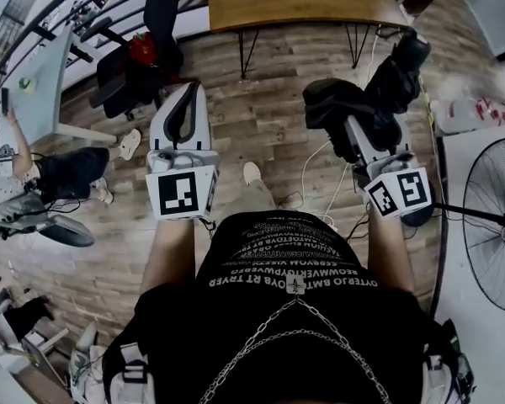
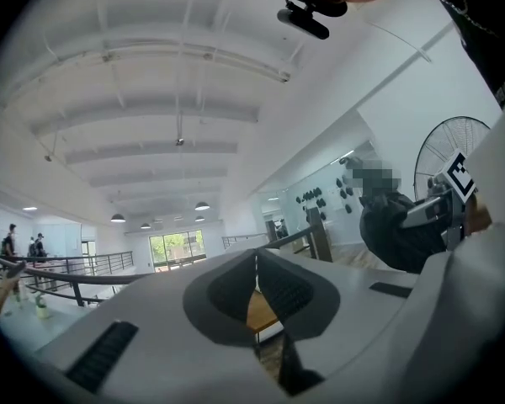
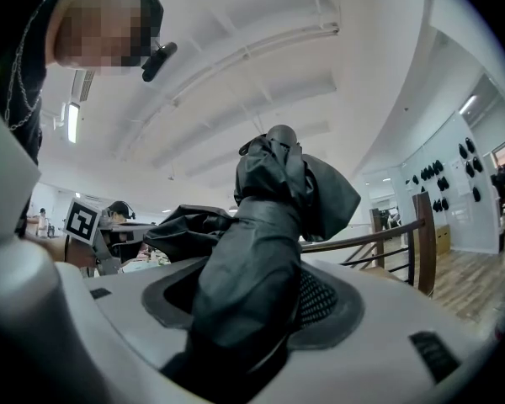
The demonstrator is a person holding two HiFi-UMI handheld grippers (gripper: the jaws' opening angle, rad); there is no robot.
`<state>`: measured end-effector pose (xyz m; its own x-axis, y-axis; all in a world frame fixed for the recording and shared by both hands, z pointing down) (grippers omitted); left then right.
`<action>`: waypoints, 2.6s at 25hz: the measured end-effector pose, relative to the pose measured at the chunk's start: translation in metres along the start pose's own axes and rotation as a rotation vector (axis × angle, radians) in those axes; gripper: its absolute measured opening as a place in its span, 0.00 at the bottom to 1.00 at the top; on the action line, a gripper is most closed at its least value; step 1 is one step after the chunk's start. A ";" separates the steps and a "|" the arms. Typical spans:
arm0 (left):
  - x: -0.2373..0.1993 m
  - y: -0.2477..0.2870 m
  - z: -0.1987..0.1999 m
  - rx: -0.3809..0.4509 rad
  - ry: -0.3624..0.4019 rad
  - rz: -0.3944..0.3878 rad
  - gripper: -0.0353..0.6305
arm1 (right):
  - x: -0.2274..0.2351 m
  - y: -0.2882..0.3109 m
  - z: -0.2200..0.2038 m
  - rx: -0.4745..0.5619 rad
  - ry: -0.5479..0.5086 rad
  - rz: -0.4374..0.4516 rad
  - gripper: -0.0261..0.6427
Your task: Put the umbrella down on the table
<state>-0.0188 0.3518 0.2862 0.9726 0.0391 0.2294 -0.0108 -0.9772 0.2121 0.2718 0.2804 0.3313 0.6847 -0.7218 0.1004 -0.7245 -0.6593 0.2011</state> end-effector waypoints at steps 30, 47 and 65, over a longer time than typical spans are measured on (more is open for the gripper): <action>-0.122 0.139 -0.008 0.044 -0.032 -0.078 0.10 | 0.004 0.154 0.050 -0.009 0.016 -0.069 0.47; -0.131 0.181 -0.002 -0.003 -0.006 -0.041 0.10 | 0.051 0.193 0.043 -0.036 0.044 -0.034 0.47; -0.113 0.290 0.010 -0.034 -0.052 -0.036 0.10 | 0.143 0.263 0.049 -0.082 0.086 -0.006 0.47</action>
<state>-0.1293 0.0616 0.3124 0.9832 0.0621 0.1717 0.0173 -0.9678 0.2512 0.1758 -0.0065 0.3513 0.6956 -0.6951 0.1817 -0.7141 -0.6412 0.2809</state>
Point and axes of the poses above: the fingertips, and each gripper's own axes: y forward along the fingers, x to its right, z out of its top, the point moved 4 cm from there along -y, backward along the fingers, and after that the axes turned 12 degrees about -x, right-handed, at the moved point
